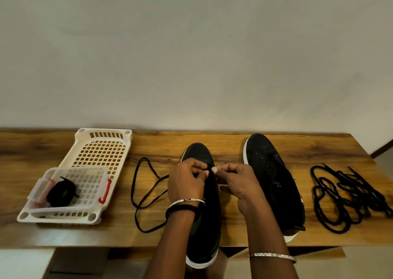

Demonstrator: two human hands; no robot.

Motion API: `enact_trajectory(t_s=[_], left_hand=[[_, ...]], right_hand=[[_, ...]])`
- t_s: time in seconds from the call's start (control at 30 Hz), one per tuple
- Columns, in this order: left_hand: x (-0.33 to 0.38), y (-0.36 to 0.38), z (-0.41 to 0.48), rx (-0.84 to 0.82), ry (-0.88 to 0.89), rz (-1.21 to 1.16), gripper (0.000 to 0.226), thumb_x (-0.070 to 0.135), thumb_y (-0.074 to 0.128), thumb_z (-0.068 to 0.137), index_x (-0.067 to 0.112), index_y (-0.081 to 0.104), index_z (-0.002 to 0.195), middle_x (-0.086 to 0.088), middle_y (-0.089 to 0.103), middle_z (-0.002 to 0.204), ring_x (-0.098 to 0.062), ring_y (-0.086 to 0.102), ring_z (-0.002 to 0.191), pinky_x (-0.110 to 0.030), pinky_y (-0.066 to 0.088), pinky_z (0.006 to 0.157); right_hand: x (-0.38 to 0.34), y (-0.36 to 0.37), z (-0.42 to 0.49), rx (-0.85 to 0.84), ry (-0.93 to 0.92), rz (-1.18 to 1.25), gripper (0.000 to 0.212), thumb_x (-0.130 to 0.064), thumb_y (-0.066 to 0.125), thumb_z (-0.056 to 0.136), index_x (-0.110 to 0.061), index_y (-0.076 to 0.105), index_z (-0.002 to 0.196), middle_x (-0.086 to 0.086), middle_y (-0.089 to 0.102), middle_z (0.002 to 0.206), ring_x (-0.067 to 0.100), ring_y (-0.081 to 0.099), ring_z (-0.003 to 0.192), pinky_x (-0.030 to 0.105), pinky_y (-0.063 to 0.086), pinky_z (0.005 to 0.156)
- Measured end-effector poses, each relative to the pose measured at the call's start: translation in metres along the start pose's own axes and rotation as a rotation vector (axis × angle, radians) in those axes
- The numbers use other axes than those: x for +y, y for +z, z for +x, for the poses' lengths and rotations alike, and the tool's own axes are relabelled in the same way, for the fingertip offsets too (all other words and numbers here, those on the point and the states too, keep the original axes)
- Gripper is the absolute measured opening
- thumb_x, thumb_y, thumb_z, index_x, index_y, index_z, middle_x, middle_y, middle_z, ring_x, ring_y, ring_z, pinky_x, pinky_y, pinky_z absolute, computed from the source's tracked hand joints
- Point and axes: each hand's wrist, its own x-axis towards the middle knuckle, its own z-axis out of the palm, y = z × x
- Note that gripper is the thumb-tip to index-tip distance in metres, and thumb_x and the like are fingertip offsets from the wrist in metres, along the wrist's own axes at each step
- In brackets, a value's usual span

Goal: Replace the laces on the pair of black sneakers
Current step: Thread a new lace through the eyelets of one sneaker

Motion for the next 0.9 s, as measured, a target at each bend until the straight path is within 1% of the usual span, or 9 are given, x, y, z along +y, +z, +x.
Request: enact_trajectory(t_s=[0.13,0.27,0.37,0.43,0.53,0.6,0.67,0.77,0.9], left_hand=[[-0.001,-0.003,0.002,-0.070,0.054,0.031,0.033,0.022,0.080,0.078,0.036,0.064,0.103,0.017,0.067,0.091,-0.009,0.064,0.093,-0.040,0.054,0.084],[-0.002,-0.016,0.002,-0.184,0.041,0.313,0.055,0.036,0.075,0.075,0.053,0.051,0.121,0.013,0.046,0.131,-0.020,0.041,0.129,-0.050,0.034,0.105],[-0.005,-0.026,0.003,-0.235,-0.022,0.297,0.064,0.037,0.077,0.074,0.055,0.047,0.128,0.011,0.038,0.142,-0.024,0.030,0.137,-0.049,0.025,0.108],[-0.007,-0.030,0.004,-0.236,-0.048,0.280,0.072,0.042,0.081,0.072,0.053,0.043,0.133,0.010,0.033,0.146,-0.025,0.029,0.137,-0.048,0.024,0.108],[-0.011,-0.033,0.006,-0.210,-0.064,0.278,0.086,0.054,0.083,0.065,0.050,0.036,0.137,0.008,0.026,0.150,-0.027,0.022,0.141,-0.053,0.024,0.110],[-0.015,-0.036,0.008,-0.228,-0.086,0.253,0.093,0.060,0.082,0.061,0.050,0.033,0.138,0.007,0.023,0.151,-0.030,0.020,0.143,-0.056,0.023,0.112],[-0.017,-0.037,0.008,-0.253,-0.101,0.228,0.096,0.064,0.081,0.058,0.050,0.030,0.138,0.007,0.021,0.152,-0.032,0.022,0.142,-0.057,0.023,0.112],[-0.018,-0.042,0.009,-0.300,-0.136,0.162,0.100,0.071,0.080,0.055,0.051,0.029,0.139,0.007,0.019,0.153,-0.033,0.017,0.144,-0.059,0.023,0.113],[-0.023,-0.051,0.014,-0.315,-0.193,-0.070,0.120,0.089,0.070,0.032,0.050,0.034,0.139,0.005,0.025,0.154,-0.030,0.023,0.145,-0.056,0.030,0.114]], right_hand=[[0.002,0.011,0.008,0.152,-0.060,-0.131,0.015,-0.019,0.063,0.098,-0.013,0.073,0.089,0.006,0.073,0.087,0.020,0.067,0.084,0.035,0.053,0.074],[-0.010,0.011,0.008,0.051,0.025,0.594,0.024,-0.018,0.042,0.108,-0.004,0.060,0.101,0.009,0.071,0.084,0.020,0.070,0.075,0.034,0.056,0.075],[-0.015,0.001,0.005,0.024,0.056,0.851,0.026,-0.018,0.044,0.107,-0.013,0.051,0.083,-0.003,0.043,0.056,0.010,0.038,0.044,0.023,0.039,0.047],[-0.013,-0.007,0.005,0.134,-0.068,0.546,0.019,-0.020,0.056,0.103,-0.015,0.057,0.084,-0.009,0.043,0.054,0.007,0.035,0.046,0.021,0.030,0.045],[-0.009,-0.021,0.005,0.263,-0.397,-0.255,0.011,-0.031,0.068,0.094,-0.026,0.066,0.084,-0.011,0.065,0.075,0.007,0.060,0.071,0.027,0.046,0.062],[-0.008,-0.027,0.005,0.153,-0.445,-0.701,0.015,-0.040,0.070,0.090,-0.034,0.062,0.079,-0.015,0.065,0.079,0.004,0.060,0.076,0.029,0.049,0.066],[-0.002,-0.031,0.005,0.024,-0.378,-0.905,0.020,-0.045,0.071,0.089,-0.037,0.061,0.073,-0.021,0.061,0.078,0.001,0.056,0.077,0.029,0.046,0.068],[0.004,-0.032,0.004,-0.061,-0.353,-0.661,0.019,-0.033,0.071,0.093,-0.027,0.069,0.074,-0.012,0.066,0.078,0.008,0.059,0.080,0.031,0.045,0.073],[-0.013,-0.031,-0.001,-0.032,-0.297,0.190,0.021,-0.022,0.054,0.103,-0.014,0.066,0.088,0.007,0.074,0.093,0.017,0.067,0.096,0.034,0.047,0.086]])
